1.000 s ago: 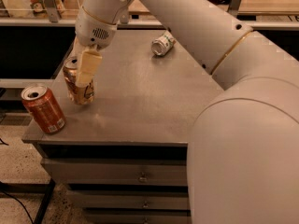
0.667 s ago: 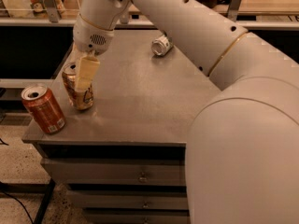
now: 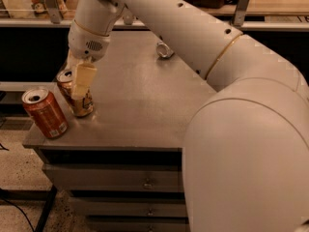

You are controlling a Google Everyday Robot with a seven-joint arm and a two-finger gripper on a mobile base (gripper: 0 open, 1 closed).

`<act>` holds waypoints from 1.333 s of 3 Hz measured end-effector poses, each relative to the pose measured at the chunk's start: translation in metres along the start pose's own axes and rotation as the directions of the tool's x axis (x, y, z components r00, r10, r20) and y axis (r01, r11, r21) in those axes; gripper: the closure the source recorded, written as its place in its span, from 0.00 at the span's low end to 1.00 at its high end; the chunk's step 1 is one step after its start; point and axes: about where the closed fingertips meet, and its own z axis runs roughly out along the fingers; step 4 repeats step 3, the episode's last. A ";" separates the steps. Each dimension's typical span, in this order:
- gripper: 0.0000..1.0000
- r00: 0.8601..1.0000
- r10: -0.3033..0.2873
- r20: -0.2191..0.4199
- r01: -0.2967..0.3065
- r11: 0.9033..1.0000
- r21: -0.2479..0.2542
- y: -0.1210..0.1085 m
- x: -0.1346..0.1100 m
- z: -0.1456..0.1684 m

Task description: Move orange can near coke can

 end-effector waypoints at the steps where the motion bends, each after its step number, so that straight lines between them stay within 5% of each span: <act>1: 0.13 1.000 -0.007 0.001 0.007 1.000 -0.007 0.001 -0.001 0.002; 2: 0.00 1.000 -0.017 -0.013 0.017 1.000 0.008 0.004 -0.002 -0.010; 4: 0.00 1.000 -0.017 -0.013 0.018 1.000 0.008 0.004 -0.002 -0.011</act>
Offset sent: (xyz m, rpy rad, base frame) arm -0.0073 -0.0127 0.0118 -0.0157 -0.0093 0.0129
